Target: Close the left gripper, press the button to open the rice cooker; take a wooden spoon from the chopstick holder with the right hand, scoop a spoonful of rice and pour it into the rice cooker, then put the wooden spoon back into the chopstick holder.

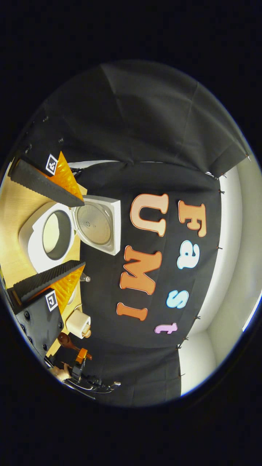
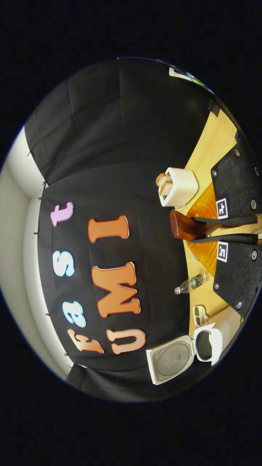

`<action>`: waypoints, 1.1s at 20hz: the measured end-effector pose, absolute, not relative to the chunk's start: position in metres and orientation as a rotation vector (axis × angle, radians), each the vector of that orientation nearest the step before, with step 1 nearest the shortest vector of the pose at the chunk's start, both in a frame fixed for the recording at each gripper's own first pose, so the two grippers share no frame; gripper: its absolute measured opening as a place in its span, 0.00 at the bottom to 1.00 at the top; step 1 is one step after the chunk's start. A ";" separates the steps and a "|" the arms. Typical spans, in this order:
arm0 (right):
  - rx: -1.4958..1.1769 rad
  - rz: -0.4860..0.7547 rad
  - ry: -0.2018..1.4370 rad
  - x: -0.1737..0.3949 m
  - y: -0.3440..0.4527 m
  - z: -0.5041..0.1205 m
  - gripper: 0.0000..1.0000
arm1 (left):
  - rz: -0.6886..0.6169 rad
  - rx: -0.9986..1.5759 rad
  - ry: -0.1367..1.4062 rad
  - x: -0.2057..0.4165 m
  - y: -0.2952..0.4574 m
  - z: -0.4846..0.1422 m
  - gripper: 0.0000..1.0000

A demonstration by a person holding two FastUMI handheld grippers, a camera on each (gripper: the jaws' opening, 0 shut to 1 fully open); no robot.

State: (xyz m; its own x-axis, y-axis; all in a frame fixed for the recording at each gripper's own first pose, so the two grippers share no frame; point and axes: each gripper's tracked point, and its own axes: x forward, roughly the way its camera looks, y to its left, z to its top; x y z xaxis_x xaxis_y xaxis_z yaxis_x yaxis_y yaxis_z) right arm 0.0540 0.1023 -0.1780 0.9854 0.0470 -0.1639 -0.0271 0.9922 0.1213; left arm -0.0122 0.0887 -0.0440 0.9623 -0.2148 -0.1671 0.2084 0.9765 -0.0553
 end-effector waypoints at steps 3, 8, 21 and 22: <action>0.118 0.038 0.241 0.067 0.091 -0.218 0.08 | -0.208 -0.029 0.175 -0.018 0.071 -0.041 0.99; 0.149 0.088 0.365 0.074 0.097 -0.284 0.10 | -0.145 -0.010 0.176 -0.034 0.054 -0.037 1.00; 0.160 0.073 0.455 0.052 0.060 -0.317 0.45 | -0.113 -0.003 0.135 -0.003 0.009 -0.012 1.00; 0.188 0.072 0.458 0.046 0.058 -0.310 0.61 | -0.115 0.000 0.131 0.004 0.006 -0.011 0.99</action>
